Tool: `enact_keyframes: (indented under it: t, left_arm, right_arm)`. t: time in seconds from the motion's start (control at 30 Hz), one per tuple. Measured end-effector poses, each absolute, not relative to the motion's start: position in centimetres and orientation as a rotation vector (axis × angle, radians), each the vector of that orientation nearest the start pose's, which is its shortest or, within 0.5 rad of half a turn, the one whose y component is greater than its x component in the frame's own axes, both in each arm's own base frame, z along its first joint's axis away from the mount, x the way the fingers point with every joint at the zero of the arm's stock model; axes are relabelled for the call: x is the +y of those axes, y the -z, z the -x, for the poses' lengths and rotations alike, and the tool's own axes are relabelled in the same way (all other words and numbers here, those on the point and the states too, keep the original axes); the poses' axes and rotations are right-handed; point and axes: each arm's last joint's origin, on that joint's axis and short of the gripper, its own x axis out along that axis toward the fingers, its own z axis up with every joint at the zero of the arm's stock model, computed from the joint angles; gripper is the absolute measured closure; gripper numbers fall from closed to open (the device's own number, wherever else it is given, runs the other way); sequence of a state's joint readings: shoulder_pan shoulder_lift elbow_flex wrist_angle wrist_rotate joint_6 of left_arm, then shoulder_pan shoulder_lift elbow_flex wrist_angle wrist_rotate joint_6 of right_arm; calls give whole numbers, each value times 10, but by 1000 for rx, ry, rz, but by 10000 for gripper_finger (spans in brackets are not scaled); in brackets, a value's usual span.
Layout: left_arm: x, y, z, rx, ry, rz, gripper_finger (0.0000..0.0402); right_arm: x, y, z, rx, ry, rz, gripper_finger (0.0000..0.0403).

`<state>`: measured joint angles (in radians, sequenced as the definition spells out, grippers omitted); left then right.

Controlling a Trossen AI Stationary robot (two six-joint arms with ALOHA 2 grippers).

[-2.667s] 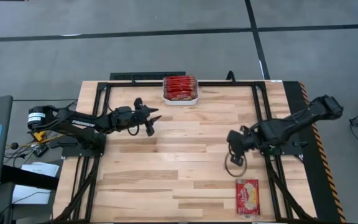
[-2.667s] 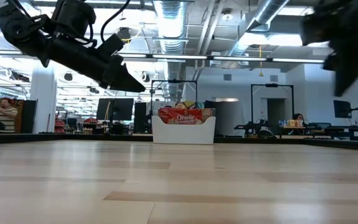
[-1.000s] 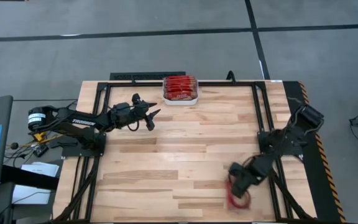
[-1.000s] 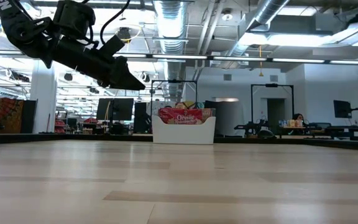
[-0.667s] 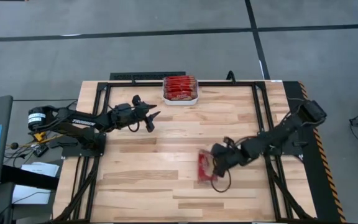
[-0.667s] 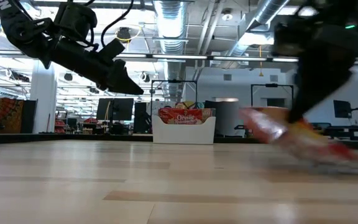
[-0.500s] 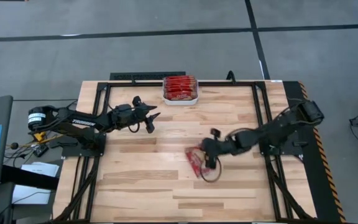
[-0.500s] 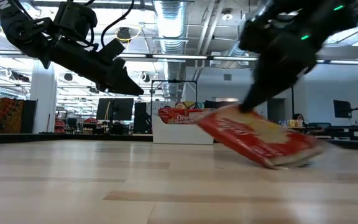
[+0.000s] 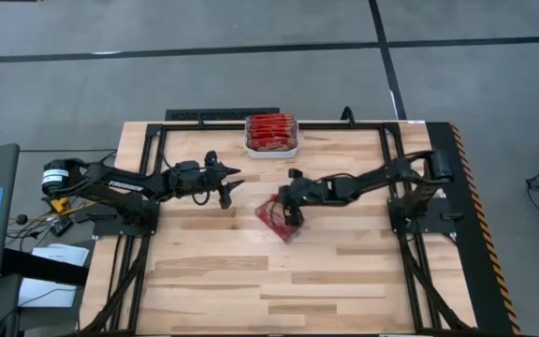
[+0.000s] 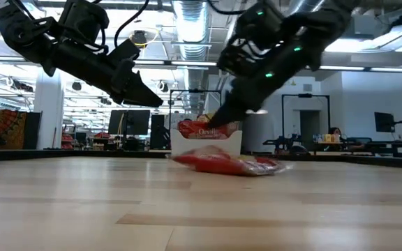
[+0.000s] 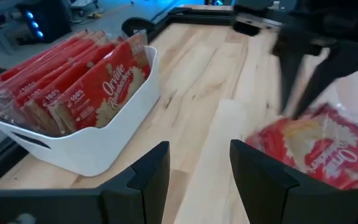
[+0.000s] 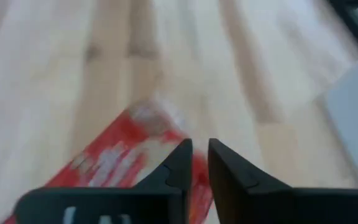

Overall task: Sort popcorn bags into baskets
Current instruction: Put the red popcorn bag into the white bin

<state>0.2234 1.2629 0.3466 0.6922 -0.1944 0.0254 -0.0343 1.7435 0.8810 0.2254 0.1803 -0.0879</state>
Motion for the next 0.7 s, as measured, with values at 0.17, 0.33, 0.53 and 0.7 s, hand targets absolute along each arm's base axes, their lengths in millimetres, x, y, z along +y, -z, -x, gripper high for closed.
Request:
enact_keyframes:
  t: [0.17,0.33,0.53,0.7]
  left_arm:
    - [57,-176,-223,233,-413,-25,242]
    - [56,-174,-223,248,-413,-25,242]
    - [57,-173,-223,262,-415,-21,242]
    - [57,-173,-223,264,-434,-37,242]
  right_arm:
    - [-27,-161,-362,665,204,144,282]
    - [-31,-167,-354,750,426,-36,232]
    - [-13,-197,-334,794,341,-103,208]
    - [0,-191,-320,953,282,-105,223]
